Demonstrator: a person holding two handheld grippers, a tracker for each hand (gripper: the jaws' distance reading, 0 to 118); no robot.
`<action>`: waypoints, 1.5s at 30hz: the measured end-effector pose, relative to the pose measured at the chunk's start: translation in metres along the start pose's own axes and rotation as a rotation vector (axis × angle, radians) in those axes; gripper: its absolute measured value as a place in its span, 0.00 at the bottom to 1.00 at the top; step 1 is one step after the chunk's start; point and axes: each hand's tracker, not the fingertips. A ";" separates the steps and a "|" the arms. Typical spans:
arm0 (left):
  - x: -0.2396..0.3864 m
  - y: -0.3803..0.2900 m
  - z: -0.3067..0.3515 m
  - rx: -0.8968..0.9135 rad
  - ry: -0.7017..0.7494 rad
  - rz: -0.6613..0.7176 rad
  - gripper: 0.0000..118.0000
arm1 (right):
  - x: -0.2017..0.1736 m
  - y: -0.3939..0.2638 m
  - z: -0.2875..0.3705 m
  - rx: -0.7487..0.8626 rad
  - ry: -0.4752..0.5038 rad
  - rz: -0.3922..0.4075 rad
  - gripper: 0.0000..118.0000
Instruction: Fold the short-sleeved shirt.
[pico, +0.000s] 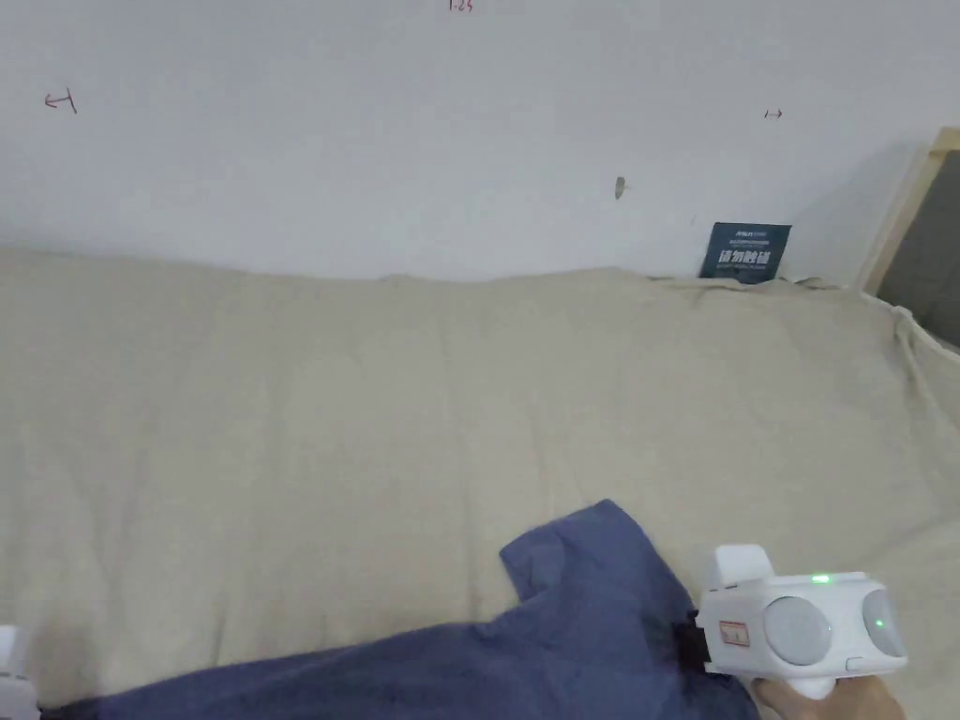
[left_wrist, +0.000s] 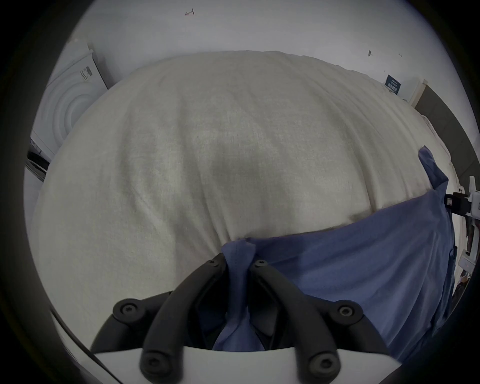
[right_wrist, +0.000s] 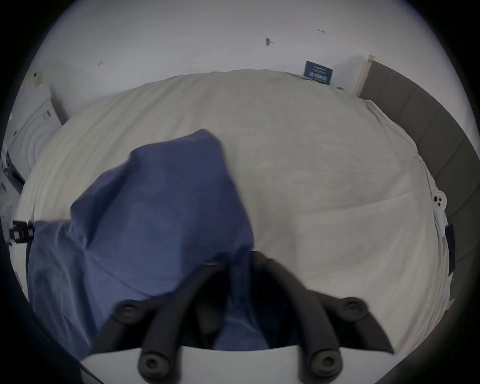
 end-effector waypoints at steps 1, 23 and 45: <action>0.002 -0.003 0.001 0.016 0.011 -0.005 0.12 | -0.004 -0.002 0.001 0.001 -0.013 0.023 0.04; -0.113 -0.071 0.434 0.842 -0.302 0.104 0.04 | 0.012 0.001 0.476 0.799 0.157 -0.024 0.01; -0.128 -0.013 0.603 1.144 -0.127 0.045 0.04 | 0.000 0.080 0.632 1.067 0.026 -0.023 0.01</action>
